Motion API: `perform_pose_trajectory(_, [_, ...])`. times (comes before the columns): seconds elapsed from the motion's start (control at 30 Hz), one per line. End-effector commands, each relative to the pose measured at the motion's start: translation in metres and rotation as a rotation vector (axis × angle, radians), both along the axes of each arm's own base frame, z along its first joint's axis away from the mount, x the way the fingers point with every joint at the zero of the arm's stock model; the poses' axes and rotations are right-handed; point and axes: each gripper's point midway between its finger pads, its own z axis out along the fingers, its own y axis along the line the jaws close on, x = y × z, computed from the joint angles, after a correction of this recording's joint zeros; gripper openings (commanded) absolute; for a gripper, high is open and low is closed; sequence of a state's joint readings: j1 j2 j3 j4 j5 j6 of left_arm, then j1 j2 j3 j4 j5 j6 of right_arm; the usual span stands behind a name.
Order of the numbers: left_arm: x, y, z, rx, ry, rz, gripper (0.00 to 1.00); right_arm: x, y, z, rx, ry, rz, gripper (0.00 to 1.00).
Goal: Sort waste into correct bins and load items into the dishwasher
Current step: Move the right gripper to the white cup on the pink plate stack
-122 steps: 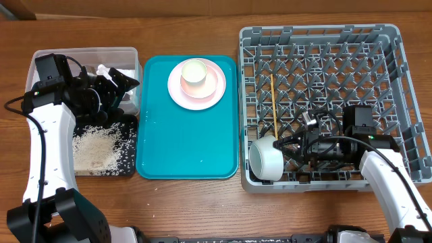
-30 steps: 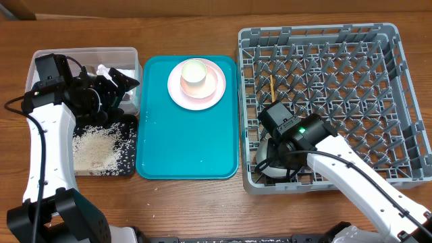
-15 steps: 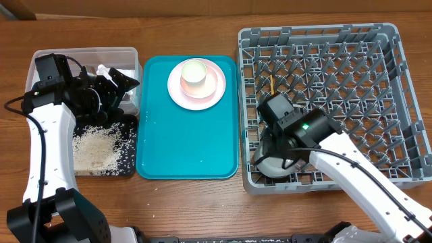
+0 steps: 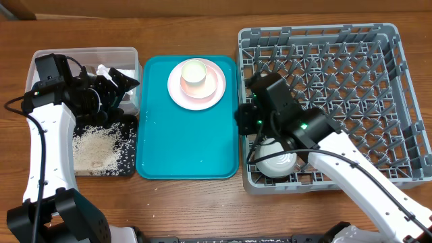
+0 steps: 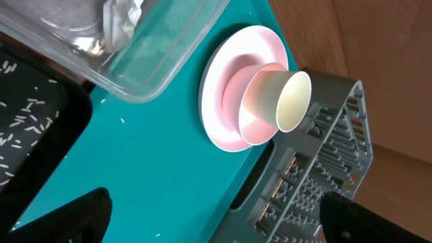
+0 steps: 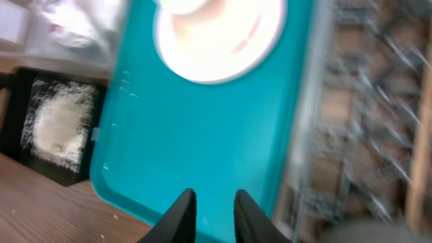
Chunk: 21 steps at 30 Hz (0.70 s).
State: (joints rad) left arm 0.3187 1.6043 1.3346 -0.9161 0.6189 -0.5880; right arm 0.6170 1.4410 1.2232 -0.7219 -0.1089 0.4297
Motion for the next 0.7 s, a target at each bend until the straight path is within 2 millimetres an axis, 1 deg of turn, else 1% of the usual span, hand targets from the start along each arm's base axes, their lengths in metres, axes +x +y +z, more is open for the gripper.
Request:
perform_pose_trajectory(0.0, [0.003,0.002,0.009,0.019,-0.033,-0.009,1.00,0.011,0.025,0.005,-0.026,-0.114,0.163,0.28])
perform_pose_trajectory(0.13, [0.003,0.002,0.009,0.019,-0.033,-0.009,1.00,0.038,0.046,0.020,-0.049,-0.191,0.233,0.29])
perform_pose_trajectory(0.2, [0.003,0.002,0.009,0.019,-0.033,-0.009,1.00,0.056,0.059,0.034,-0.062,-0.227,0.264,0.29])
perform_pose_trajectory(0.27, [0.003,0.002,0.009,0.019,-0.033,-0.009,1.00,0.071,0.069,0.044,-0.068,-0.241,0.275,0.29])
perform_pose_trajectory(0.33, [0.003,0.002,0.009,0.019,-0.033,-0.009,1.00,0.085,0.080,0.051,-0.073,-0.252,0.285,0.30])
perform_pose_trajectory(0.37, [0.003,0.002,0.009,0.019,-0.033,-0.009,1.00,0.095,0.090,0.050,-0.072,-0.257,0.290,0.32])
perform_pose_trajectory(0.43, [0.003,0.002,0.009,0.019,-0.033,-0.009,1.00,0.102,0.103,0.037,-0.080,-0.255,0.310,0.32])
perform_pose_trajectory(0.5, [0.003,0.002,0.009,0.019,-0.033,-0.009,1.00,0.101,0.114,0.017,-0.092,-0.234,0.332,0.32])
perform_pose_trajectory(0.57, [0.003,0.002,0.009,0.019,-0.033,-0.009,1.00,0.096,0.127,-0.007,-0.113,-0.205,0.368,0.32])
perform_pose_trajectory(0.6, [0.003,0.002,0.009,0.019,-0.033,-0.009,1.00,0.091,0.136,-0.022,-0.133,-0.194,0.403,0.32])
perform_pose_trajectory(0.67, [0.003,0.002,0.009,0.019,-0.033,-0.009,1.00,0.083,0.149,-0.044,-0.172,-0.189,0.474,0.33])
